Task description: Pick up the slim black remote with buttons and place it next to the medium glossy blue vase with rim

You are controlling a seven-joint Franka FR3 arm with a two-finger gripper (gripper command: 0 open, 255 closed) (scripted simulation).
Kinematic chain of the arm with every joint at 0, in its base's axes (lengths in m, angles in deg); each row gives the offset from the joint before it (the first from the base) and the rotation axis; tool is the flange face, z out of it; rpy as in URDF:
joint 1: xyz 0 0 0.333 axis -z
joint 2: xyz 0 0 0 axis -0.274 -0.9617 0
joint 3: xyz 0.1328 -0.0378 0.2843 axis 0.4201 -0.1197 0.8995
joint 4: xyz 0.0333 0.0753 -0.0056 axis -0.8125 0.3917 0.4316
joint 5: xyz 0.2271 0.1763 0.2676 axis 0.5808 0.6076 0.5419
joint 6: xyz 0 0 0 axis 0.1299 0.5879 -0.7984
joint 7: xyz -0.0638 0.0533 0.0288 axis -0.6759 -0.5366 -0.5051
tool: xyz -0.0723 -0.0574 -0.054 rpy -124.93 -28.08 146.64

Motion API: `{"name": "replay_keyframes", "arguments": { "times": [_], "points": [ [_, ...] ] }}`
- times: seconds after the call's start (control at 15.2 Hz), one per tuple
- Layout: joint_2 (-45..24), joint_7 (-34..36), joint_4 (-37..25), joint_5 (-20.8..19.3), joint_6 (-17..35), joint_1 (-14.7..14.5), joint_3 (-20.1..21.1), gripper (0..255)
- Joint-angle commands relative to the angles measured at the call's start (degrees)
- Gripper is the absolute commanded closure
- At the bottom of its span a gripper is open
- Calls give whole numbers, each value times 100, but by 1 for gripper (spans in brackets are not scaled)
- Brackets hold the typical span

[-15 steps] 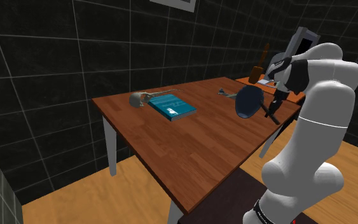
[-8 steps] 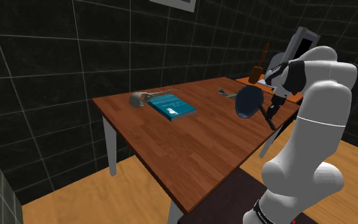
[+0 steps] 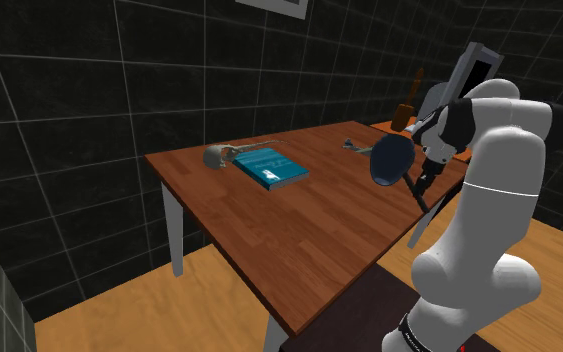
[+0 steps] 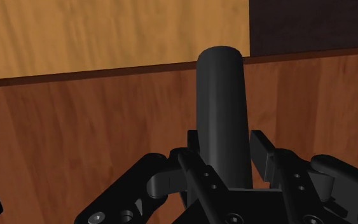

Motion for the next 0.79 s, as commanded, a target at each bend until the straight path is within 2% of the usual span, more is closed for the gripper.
{"name": "replay_keyframes", "arguments": {
  "times": [0.0, 0.33, 0.73],
  "points": [
    [-72, -28, 70, 53, 133, 9, 24, 255],
    [-265, -122, 200, 191, 425, 51, 84, 255],
    [-265, -123, 200, 192, 424, 49, 82, 255]
  ]
}}
